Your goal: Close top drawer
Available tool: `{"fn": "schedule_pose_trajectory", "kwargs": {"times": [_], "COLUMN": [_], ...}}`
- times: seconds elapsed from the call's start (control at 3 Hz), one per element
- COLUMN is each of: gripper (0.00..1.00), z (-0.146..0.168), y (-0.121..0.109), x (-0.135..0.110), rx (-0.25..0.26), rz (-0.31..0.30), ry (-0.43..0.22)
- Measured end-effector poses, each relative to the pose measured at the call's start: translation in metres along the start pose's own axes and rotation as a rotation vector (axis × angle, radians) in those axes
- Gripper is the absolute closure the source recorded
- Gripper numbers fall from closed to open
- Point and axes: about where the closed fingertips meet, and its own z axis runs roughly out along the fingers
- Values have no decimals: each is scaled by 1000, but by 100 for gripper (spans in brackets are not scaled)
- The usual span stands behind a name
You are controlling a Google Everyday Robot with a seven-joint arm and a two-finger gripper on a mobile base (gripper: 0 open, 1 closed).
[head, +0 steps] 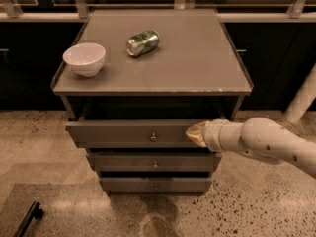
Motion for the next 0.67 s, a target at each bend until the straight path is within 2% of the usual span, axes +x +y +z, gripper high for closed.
{"fn": "schedule_pose_trajectory", "kwargs": {"times": [0.33, 0.67], "gripper": [100, 100], "z": [5, 5], "y": [-22, -22], "x": [-14, -14], "rx": [55, 55], "rz": [-14, -14], "ry": [-4, -4]}}
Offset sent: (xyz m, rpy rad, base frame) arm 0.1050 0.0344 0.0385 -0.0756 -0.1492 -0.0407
